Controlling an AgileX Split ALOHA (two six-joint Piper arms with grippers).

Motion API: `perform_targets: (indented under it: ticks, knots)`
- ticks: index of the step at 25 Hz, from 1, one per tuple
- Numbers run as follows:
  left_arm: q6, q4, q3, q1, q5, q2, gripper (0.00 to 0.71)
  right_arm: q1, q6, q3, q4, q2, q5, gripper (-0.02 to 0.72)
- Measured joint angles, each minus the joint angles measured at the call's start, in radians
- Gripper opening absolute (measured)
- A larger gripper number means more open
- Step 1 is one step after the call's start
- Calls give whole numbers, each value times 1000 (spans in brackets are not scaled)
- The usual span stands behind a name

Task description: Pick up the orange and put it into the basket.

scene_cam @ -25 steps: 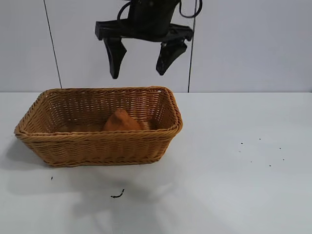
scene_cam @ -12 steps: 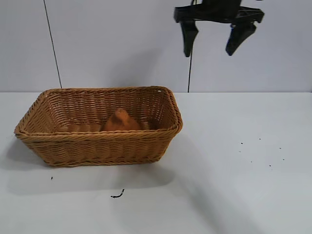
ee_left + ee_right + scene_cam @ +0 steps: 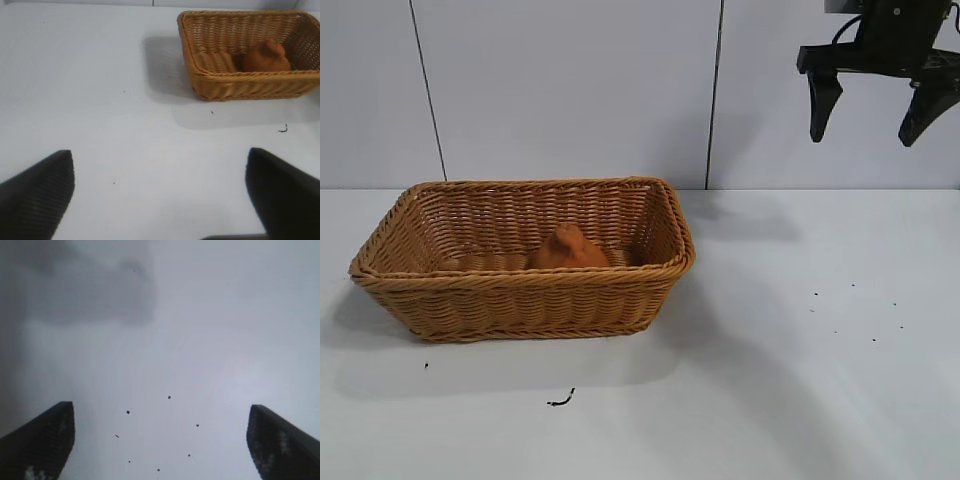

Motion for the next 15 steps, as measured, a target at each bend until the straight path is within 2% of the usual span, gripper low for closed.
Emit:
perform_targets:
  ticks: [5,11,12,15]
  knots:
    - [0,0,0,0,0,0,666,0,0,175,1,-170,0,638]
    - [0,0,0,0,0,0,666,0,-10,475,9,-494,0,638]
    - [0,0,0,0,0,0,666,0,-10,475,9,-494,0,638]
    - [0,0,0,0,0,0,666,0,-27,693,11,-728,1,638]
